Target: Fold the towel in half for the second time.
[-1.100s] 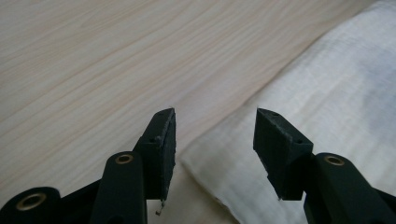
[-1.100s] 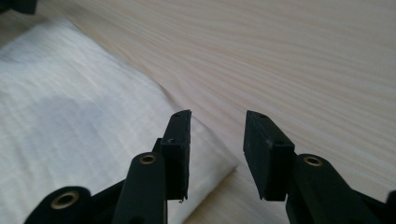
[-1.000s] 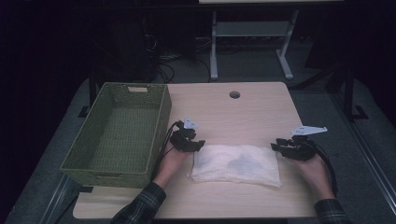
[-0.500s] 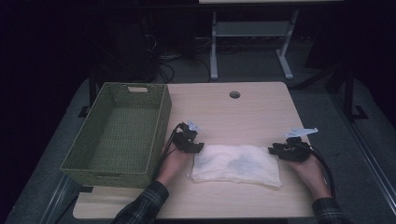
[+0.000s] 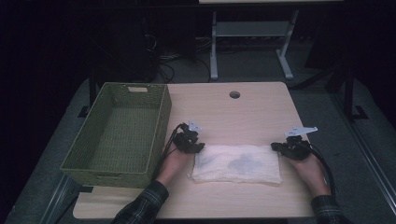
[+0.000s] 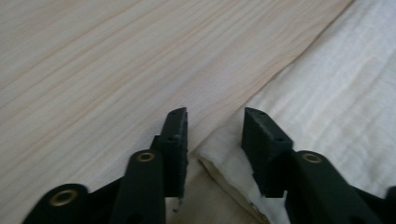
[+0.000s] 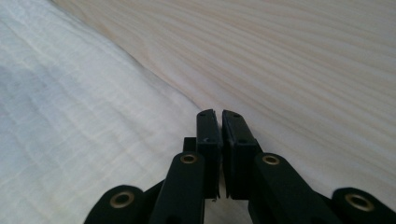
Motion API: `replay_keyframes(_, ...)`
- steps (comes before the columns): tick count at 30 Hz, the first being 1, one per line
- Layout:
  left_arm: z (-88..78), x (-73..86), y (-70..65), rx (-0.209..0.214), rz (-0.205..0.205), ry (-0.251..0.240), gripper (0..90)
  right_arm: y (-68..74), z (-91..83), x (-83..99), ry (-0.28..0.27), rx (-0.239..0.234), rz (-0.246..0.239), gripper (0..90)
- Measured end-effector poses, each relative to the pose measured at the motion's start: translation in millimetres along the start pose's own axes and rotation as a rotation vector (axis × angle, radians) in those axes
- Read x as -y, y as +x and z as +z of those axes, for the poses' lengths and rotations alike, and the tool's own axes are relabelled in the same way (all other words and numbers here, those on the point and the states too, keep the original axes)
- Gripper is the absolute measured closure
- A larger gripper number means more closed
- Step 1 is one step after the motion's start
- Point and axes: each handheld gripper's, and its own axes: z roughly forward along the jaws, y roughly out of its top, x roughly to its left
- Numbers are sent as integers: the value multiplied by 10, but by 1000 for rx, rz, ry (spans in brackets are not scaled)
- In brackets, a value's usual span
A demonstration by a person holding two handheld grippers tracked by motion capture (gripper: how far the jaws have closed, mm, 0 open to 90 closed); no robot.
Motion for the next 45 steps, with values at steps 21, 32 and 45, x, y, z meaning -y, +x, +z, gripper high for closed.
replay_keyframes(21,-197,-92,-17,-8,2,-110,865,-85,-24,-74,-56,39,15,869)
replay_keyframes(32,-452,-154,-33,-66,2,-233,864,-75,-179,-228,-159,54,-1,871)
replay_keyframes(45,-617,-64,-111,-24,18,-212,864,87,-412,-89,-186,-7,-27,871)
